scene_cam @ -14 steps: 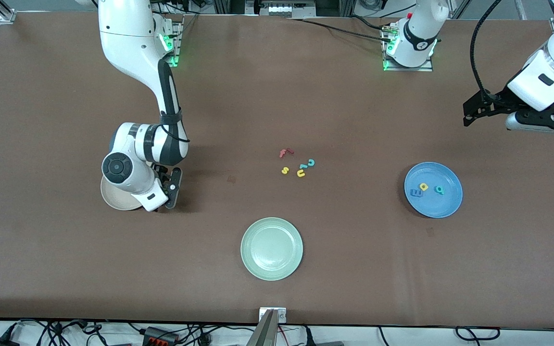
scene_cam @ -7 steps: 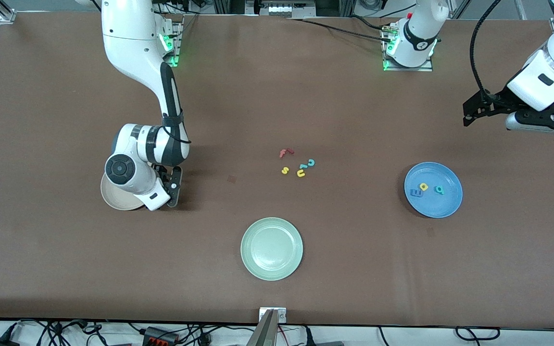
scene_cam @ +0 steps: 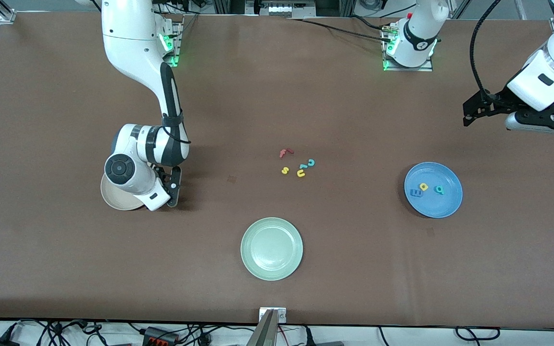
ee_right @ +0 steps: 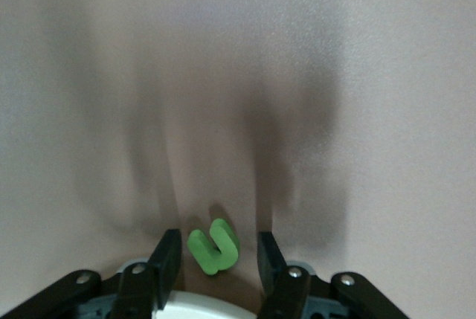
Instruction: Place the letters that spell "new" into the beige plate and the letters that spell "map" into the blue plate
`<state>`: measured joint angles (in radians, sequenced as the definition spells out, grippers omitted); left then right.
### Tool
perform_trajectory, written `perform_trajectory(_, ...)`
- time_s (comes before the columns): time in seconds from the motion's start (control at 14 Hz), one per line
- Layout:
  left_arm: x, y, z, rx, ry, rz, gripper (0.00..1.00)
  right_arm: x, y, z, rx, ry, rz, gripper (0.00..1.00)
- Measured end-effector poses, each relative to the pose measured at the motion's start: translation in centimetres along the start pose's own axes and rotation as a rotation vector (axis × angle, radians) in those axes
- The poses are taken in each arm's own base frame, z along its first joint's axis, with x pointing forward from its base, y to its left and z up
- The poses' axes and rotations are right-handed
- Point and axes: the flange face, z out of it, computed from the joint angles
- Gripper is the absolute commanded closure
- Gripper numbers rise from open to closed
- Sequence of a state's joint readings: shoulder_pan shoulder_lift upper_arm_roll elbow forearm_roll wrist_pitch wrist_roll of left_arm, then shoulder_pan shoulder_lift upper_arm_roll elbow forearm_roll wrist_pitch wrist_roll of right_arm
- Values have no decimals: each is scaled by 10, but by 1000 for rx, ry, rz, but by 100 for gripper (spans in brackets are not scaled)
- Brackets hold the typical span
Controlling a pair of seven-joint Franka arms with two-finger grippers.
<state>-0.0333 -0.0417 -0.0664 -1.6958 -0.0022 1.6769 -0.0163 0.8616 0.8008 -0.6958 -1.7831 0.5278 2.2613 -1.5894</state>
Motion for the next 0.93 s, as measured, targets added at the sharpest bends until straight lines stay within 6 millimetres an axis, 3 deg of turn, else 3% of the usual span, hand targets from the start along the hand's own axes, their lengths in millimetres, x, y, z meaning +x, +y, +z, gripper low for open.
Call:
perform_trajectory(0.5,0,0,0,0,0,0,0,2,2,-1,-30,-7,-10,73)
perform_trajectory(0.93,0,0,0,0,0,0,0,15,7,-5,-56,-5,-29,74)
